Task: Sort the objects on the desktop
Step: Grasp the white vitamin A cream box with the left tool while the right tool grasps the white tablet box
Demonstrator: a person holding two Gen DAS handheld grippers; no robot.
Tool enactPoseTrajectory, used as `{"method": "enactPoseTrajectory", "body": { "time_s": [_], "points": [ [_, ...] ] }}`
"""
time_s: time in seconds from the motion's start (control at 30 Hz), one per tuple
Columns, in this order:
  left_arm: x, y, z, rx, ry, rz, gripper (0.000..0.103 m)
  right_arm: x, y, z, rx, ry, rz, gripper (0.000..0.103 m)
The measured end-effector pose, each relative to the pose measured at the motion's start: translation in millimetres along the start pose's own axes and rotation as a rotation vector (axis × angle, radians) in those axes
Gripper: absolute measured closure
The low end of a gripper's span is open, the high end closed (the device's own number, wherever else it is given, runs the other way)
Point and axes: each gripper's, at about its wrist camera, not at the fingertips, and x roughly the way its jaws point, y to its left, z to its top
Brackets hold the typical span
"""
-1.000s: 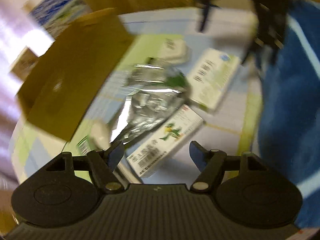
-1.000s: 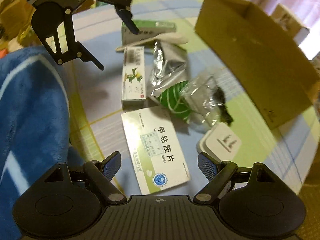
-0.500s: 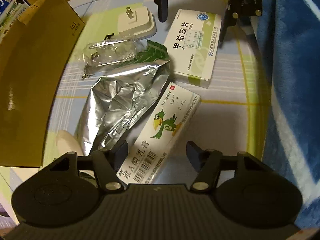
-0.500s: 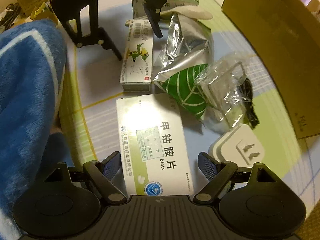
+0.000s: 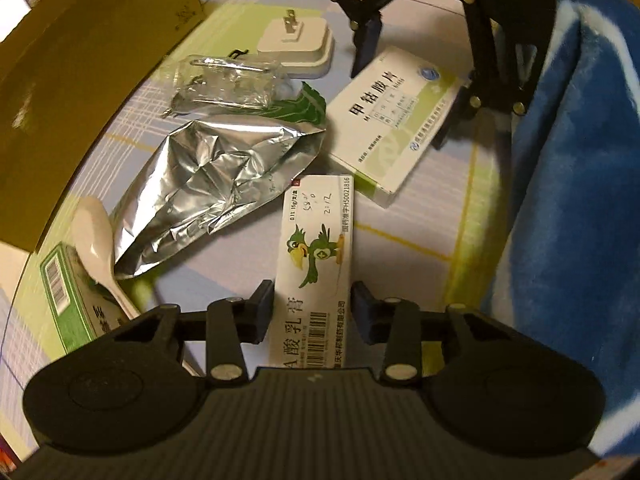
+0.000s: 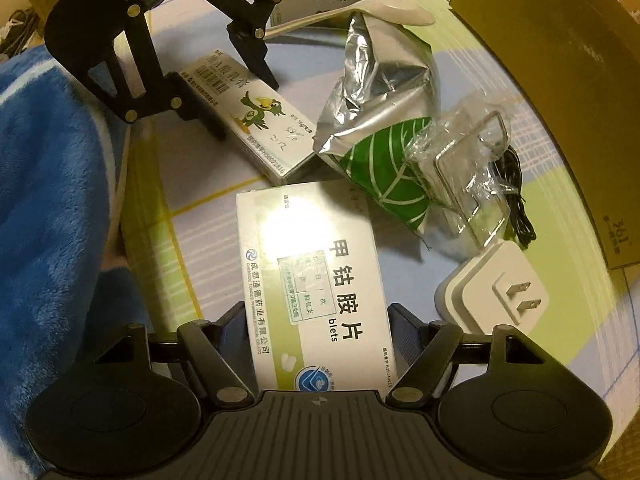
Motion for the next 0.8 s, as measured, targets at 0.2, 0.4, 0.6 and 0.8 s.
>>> {"method": "enactPoseTrajectory", "body": {
  "time_s": [0.2,0.4,0.6,0.8],
  "points": [
    [2,3,-4,-0.102,-0.05,0.033,0.065,8,9,7,-0.034,0.012,-0.008,0.031],
    [9,5,2,-0.126,-0.053,0.039,0.065,13,6,11,0.007,0.015,0.023,0.034],
    [8,6,4,-0.119,-0.046,0.029,0.069,-9,4,2,0.052,-0.056,0.033,0.035],
    [-8,5,-1,-0.126,-0.05,0.065,0.07,-32,6,-8,0.153,-0.151,-0.019,0.035]
  ]
}}
